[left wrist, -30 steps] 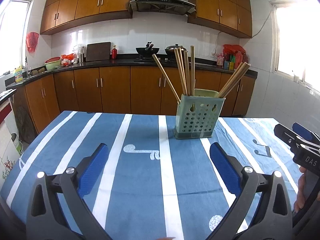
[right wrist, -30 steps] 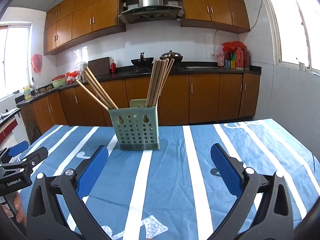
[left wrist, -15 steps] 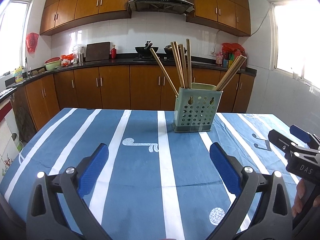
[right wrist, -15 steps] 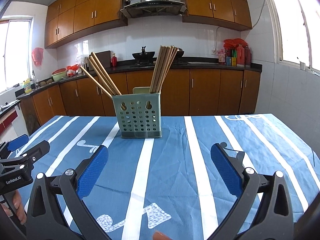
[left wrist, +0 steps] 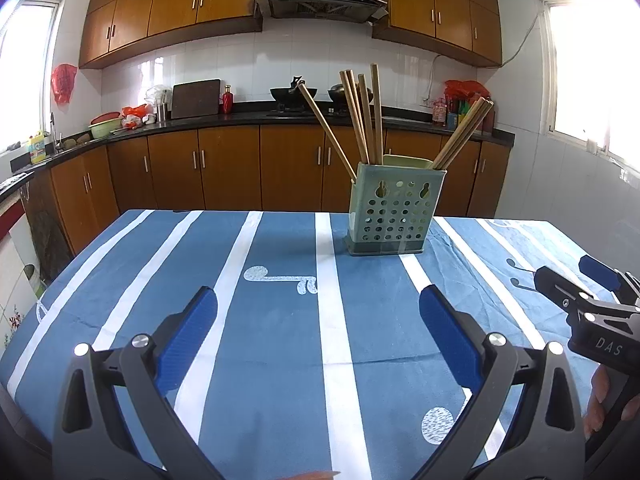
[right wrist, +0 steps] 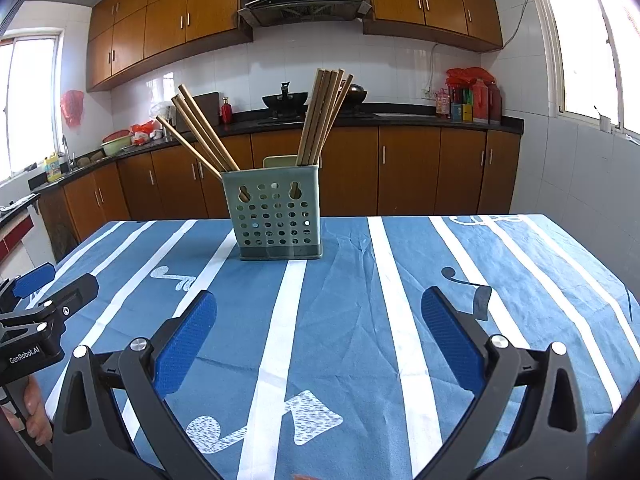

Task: Organize utensils

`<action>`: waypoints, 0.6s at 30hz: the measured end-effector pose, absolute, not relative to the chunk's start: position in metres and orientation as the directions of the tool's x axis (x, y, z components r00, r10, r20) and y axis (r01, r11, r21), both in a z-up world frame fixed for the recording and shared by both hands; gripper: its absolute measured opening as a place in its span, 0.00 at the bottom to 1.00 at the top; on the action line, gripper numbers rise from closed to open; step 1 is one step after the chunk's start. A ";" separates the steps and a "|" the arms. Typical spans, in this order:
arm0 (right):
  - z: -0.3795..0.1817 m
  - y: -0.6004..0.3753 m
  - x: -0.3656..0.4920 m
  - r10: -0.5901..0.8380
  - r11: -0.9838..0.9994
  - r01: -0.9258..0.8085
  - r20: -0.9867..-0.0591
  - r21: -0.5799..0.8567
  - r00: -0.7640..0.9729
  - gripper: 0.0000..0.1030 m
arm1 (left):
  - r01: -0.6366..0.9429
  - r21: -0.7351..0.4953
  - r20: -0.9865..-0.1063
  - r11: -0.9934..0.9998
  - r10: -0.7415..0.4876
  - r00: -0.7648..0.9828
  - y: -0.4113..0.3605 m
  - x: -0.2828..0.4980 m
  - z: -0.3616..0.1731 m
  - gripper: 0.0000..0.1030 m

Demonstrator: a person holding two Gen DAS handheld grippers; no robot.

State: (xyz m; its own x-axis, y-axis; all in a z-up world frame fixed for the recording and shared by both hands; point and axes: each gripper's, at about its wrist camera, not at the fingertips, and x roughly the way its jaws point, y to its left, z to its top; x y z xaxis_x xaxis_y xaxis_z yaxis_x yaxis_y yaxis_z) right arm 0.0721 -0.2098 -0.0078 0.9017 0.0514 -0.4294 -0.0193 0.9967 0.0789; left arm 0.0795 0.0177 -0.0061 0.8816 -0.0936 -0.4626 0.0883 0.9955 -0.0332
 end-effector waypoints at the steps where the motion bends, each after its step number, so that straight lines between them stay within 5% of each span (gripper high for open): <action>1: -0.008 -0.210 0.072 0.051 0.997 -0.019 -0.430 0.079 0.901 0.98 | 0.088 -0.035 -0.463 0.996 -0.094 0.881 0.018 0.079 -0.007 0.96; 18: -0.010 -0.211 0.073 0.051 0.997 -0.017 -0.432 0.081 0.901 0.98 | 0.087 -0.034 -0.469 0.996 -0.093 0.878 0.016 0.081 -0.008 0.96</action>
